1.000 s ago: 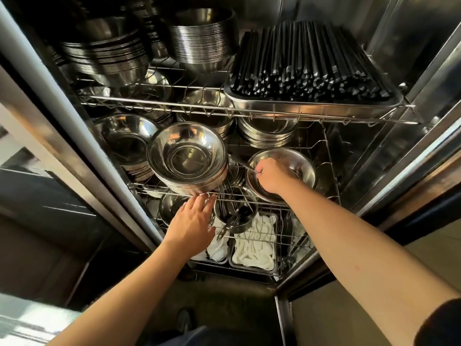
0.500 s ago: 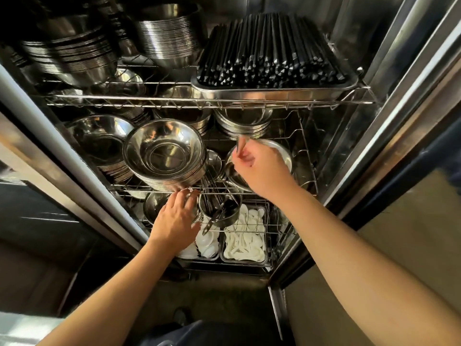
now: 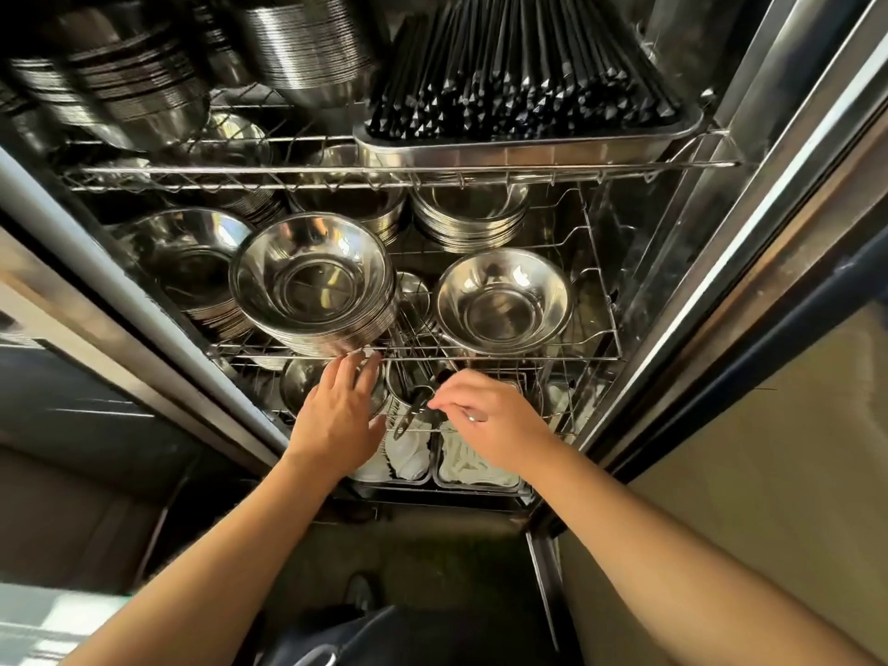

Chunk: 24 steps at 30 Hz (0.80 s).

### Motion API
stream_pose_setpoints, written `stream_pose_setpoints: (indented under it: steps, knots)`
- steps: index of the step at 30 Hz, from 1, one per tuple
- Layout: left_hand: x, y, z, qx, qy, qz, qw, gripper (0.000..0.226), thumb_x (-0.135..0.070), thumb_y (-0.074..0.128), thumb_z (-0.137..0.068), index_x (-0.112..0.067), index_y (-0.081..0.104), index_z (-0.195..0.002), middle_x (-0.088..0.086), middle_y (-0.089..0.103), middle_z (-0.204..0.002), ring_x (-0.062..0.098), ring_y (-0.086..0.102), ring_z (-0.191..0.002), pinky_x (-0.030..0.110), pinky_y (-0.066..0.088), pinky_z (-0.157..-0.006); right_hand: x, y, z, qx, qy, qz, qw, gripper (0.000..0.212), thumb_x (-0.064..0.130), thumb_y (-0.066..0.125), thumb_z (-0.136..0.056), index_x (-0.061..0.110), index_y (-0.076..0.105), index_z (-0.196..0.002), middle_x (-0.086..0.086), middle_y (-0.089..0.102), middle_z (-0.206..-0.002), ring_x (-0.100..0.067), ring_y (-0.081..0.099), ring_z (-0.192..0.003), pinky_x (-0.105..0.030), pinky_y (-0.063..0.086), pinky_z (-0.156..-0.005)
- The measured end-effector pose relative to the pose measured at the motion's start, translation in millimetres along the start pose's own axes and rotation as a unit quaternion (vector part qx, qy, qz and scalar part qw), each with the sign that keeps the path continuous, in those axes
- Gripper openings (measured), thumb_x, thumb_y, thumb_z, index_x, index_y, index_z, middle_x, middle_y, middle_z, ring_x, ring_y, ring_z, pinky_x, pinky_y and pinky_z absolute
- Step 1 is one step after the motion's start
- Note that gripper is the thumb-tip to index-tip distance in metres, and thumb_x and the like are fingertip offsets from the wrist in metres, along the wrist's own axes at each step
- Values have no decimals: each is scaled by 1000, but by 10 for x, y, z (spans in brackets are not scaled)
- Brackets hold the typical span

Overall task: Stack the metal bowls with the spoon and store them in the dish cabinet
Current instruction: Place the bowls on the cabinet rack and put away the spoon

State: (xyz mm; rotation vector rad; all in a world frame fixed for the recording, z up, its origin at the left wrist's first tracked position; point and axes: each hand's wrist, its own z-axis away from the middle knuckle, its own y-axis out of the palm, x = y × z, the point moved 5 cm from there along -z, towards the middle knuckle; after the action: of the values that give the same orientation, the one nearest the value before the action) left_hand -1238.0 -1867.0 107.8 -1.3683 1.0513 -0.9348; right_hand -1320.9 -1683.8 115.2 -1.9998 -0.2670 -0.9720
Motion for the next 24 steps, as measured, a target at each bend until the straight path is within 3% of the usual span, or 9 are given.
stream_pose_setpoints:
  steps: [2, 4, 7, 9, 12, 15, 24]
  knots:
    - [-3, -11, 2, 5, -1, 4, 1000, 93, -44, 71, -81, -11, 26, -154, 12, 39, -148, 30, 34, -137, 43, 46, -105, -167, 92, 15, 31, 44, 31, 998, 24, 0, 57, -101, 5, 74, -117, -5, 66, -118, -18, 66, -97, -30, 52, -88]
    - [-1, -19, 6, 13, 0, 6, 1000, 95, -43, 72, -80, -12, 24, -155, 11, 36, -150, 29, 31, -138, 43, 46, -105, -306, 172, 9, 62, 65, 89, 992, 26, 6, 54, -103, 7, 69, -124, -3, 58, -126, -16, 63, -86, -32, 53, -79]
    - [22, -28, -2, 21, 7, 10, 1000, 94, -44, 70, -81, -13, 22, -156, 8, 35, -149, 26, 29, -138, 42, 46, -104, -492, 317, -21, 117, 73, 153, 979, 30, 2, 57, -99, 6, 65, -127, -5, 51, -125, -20, 61, -77, -35, 54, -69]
    - [33, -38, -18, 23, 13, 14, 1000, 92, -44, 69, -82, -14, 22, -156, 6, 35, -148, 25, 29, -138, 41, 45, -105, -633, 389, -48, 135, 92, 173, 971, 34, -1, 58, -97, 7, 64, -129, -4, 51, -124, -17, 60, -79, -35, 55, -71]
    - [55, -44, -28, 26, 14, 21, 999, 91, -43, 67, -83, -15, 21, -156, 6, 34, -149, 25, 29, -138, 41, 45, -105, -817, 503, -122, 147, 115, 180, 966, 35, -4, 58, -96, 6, 66, -128, -5, 53, -122, -23, 66, -87, -44, 57, -78]
    - [70, -34, -20, 33, 27, 9, 999, 93, -44, 68, -82, -15, 20, -156, 7, 33, -148, 26, 29, -137, 41, 47, -102, -944, 618, -203, 175, 113, 203, 957, 34, -5, 58, -94, 10, 66, -124, -3, 54, -122, -23, 68, -94, -42, 60, -81]
    - [73, -46, -55, 48, 39, 4, 998, 96, -46, 67, -82, -16, 16, -157, 8, 30, -150, 27, 29, -137, 41, 49, -101, -1254, 779, -332, 208, 126, 253, 936, 18, 1, 56, -96, 9, 68, -107, -6, 58, -110, -22, 65, -79, -43, 57, -72]
